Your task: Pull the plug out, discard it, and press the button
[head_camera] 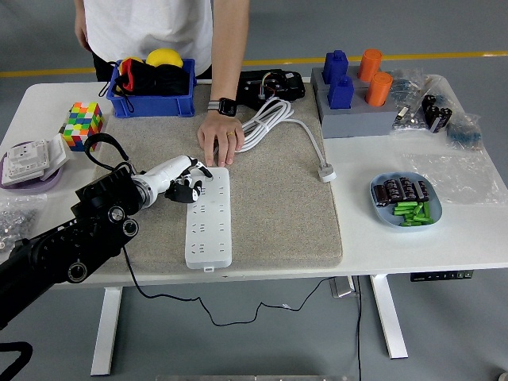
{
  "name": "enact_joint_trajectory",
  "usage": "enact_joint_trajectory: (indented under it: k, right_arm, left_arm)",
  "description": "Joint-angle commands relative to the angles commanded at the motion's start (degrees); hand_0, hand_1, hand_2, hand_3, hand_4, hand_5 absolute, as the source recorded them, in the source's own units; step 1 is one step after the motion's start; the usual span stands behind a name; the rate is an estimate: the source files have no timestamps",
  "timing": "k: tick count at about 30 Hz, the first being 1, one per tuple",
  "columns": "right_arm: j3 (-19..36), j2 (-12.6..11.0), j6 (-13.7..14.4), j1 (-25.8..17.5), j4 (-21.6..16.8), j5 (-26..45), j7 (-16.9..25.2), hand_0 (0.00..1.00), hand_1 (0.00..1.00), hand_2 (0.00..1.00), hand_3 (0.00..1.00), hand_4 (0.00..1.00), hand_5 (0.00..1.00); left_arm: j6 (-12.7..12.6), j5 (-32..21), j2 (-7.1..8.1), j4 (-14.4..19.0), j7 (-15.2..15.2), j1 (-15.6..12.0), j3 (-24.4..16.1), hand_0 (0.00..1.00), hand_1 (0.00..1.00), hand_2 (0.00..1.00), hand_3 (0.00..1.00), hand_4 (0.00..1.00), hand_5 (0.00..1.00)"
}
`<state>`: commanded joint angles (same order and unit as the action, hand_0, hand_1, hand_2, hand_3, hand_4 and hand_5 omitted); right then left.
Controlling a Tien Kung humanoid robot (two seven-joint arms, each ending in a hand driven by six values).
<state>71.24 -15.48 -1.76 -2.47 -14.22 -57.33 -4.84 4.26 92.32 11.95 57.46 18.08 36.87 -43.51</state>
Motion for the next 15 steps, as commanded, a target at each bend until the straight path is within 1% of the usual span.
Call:
enact_joint_trajectory:
  k: [3, 8, 15]
  right_arm:
    - [0.0, 0.1, 0.0, 0.0, 0.0, 0.0, 0.0, 0.728, 0.678, 0.658, 0.642, 0.740, 0.583]
    - [0.0, 0.1, 0.0, -0.1, 0.0, 0.0, 0.0, 0.728, 0.678, 0.659, 0.641, 0.740, 0.582]
    - [0.1, 0.1, 0.0, 0.0, 0.0, 0.0, 0.0, 0.728, 0.678, 0.659, 0.642, 0.741, 0.581]
  left_arm:
    - [0.1, -0.3, 0.00, 0.2, 0.2, 0.1, -0.5, 0.021, 0.038, 0.146, 0.684, 0.237, 0.002]
    - [0.5, -0.9, 0.22, -0.6, 0.6, 0.3, 1.4, 0.022, 0.038, 0.145, 0.682, 0.237, 0.002]
    - [0.6, -1.2, 0.34, -0.2, 0.5, 0.4, 1.6, 0.022, 0.038, 0.145, 0.681, 0.237, 0.002]
